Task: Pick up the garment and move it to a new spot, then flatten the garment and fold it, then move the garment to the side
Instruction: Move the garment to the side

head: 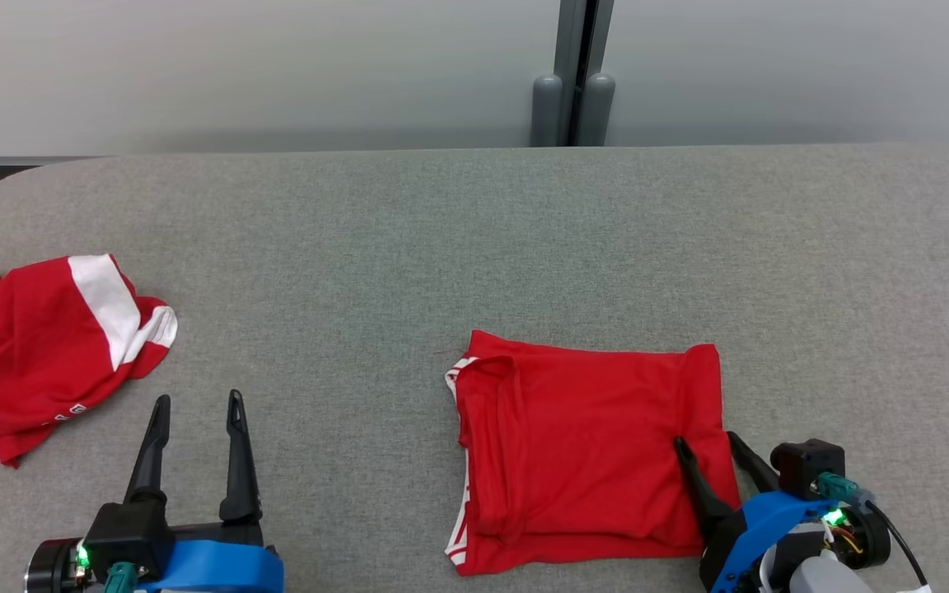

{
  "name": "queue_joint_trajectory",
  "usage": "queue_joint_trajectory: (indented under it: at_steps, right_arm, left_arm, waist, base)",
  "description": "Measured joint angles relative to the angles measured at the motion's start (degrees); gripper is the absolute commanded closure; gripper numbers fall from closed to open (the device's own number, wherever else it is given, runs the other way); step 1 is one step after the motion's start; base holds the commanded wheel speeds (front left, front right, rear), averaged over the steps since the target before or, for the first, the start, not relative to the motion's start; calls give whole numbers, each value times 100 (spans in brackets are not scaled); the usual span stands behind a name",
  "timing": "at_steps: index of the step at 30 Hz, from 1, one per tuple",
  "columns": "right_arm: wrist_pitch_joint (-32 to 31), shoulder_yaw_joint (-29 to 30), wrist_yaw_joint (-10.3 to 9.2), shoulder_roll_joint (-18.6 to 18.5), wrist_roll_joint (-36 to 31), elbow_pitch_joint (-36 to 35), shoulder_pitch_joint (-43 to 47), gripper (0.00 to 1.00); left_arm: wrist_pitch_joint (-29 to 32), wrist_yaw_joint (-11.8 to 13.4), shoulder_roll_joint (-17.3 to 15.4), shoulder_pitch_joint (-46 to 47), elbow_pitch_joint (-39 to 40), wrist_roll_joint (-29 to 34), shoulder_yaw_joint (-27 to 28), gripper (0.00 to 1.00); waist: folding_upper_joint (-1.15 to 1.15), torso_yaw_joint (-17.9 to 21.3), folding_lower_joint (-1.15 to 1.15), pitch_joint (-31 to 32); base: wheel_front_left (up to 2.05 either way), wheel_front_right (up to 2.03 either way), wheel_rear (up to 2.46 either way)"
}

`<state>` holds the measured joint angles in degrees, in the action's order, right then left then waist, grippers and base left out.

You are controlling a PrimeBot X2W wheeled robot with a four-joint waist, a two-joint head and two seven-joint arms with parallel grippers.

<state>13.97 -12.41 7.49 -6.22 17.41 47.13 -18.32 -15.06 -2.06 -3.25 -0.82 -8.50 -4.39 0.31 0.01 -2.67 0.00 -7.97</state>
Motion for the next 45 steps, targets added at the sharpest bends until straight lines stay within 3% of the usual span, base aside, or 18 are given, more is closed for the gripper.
queue_joint_trajectory:
  at_steps: [5,6,7,8,19,31,37,45]
  right_arm:
    - [33,-253,-1,-11,283,258,-125,0]
    - [58,-313,-4,-21,337,288,-144,18]
    - [69,-367,-9,-22,422,300,-162,69]
    - [75,-407,-10,-26,512,310,-181,100]
    - [92,-697,7,-352,726,236,-557,100]
    - [100,-225,1,-1137,708,-280,-890,100]
    - [103,100,1,-1221,700,-493,-883,100]
    - [105,238,1,-1149,554,-797,-895,100]
  left_arm:
    - [0,9,7,55,-26,-1,-62,0]
    - [0,9,7,66,-31,-8,-69,0]
    - [0,9,8,70,-35,-9,-76,0]
    - [0,13,10,71,-41,-10,-80,0]
    - [0,53,22,149,-35,-18,-113,0]
    - [-1,75,21,696,156,171,-229,0]
    - [0,78,-29,1036,238,250,-226,0]
    - [0,87,-116,1269,311,347,-261,0]
  waist:
    - [-2,-31,-1,-47]
    - [-2,-36,0,-56]
    - [-2,-40,0,-65]
    - [-2,-41,0,-73]
    - [-1,174,0,-241]
    - [-1,938,1,-892]
    - [-1,1339,1,-1231]
    - [-1,1496,1,-1493]
  base:
    - [0,0,0]
    - [0,0,0]
    - [0,0,0]
    - [0,0,0]
    - [0,0,0]
    - [0,0,0]
    - [0,0,0]
    - [0,0,0]
